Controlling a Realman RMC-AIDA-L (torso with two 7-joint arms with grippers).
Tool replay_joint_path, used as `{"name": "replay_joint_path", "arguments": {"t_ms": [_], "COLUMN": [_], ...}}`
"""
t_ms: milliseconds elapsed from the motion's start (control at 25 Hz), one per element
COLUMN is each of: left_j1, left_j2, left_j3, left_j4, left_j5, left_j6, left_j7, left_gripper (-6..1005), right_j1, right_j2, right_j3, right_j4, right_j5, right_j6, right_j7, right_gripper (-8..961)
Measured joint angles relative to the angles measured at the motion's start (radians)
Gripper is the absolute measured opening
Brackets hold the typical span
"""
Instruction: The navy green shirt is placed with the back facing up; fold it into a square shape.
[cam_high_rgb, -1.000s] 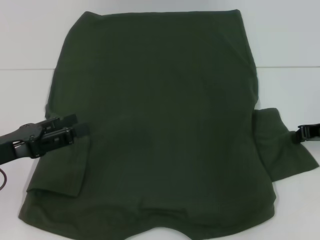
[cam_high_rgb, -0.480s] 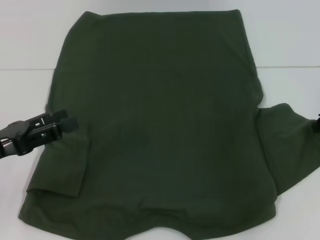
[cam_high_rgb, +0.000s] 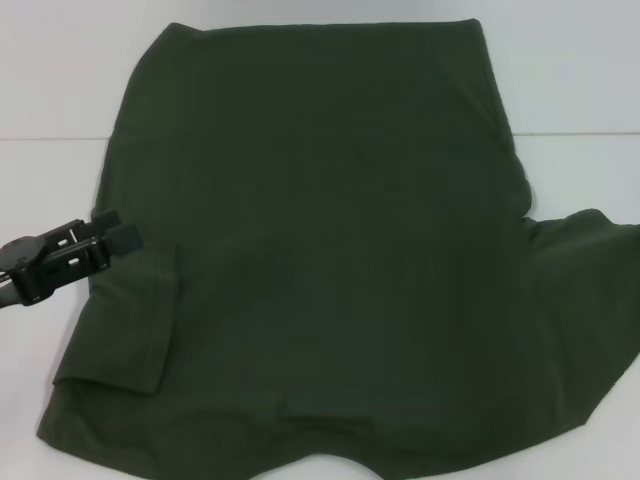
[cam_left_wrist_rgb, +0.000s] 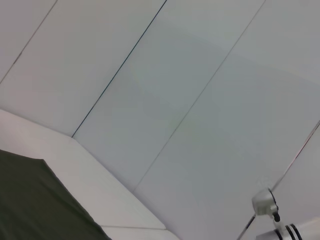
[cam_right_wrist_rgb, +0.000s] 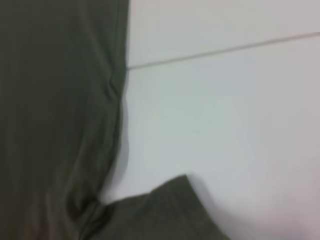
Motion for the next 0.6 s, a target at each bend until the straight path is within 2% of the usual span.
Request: {"name": "replay_joint_path", "arguments": {"t_ms": [120, 280, 440, 600], "left_j1": [0.000, -0.001, -0.004, -0.007], "left_j2": [-0.002, -0.002, 0.001, 0.004], "left_j3": [0.000, 0.001, -0.005, -0.011], "left_j4": [-0.001, -0.002, -0.002, -0.002], "left_j5": [0.000, 0.000, 0.000, -0.001], "left_j6": [0.000, 0.000, -0.005, -0.008], "left_j7": [0.000, -0.009, -0.013, -0.014], "left_gripper": [811, 811, 812, 812], "right_j1": [0.014, 0.040, 0.047, 0.043], "right_j2": [-0.002, -0.004, -0.009, -0.008], "right_j3": [0.000, 0.005, 0.007, 0.003], "right_j4": [0.000, -0.005, -0.065, -0.115], "right_j5": [0.019, 0.058, 0.170, 0.275], "right_j6": [-0.028, -0.158, -0.328, -0.412], "right_j7": [-0.008, -0.024, -0.066, -0.072], "right_gripper": [3, 3, 2, 2]}}
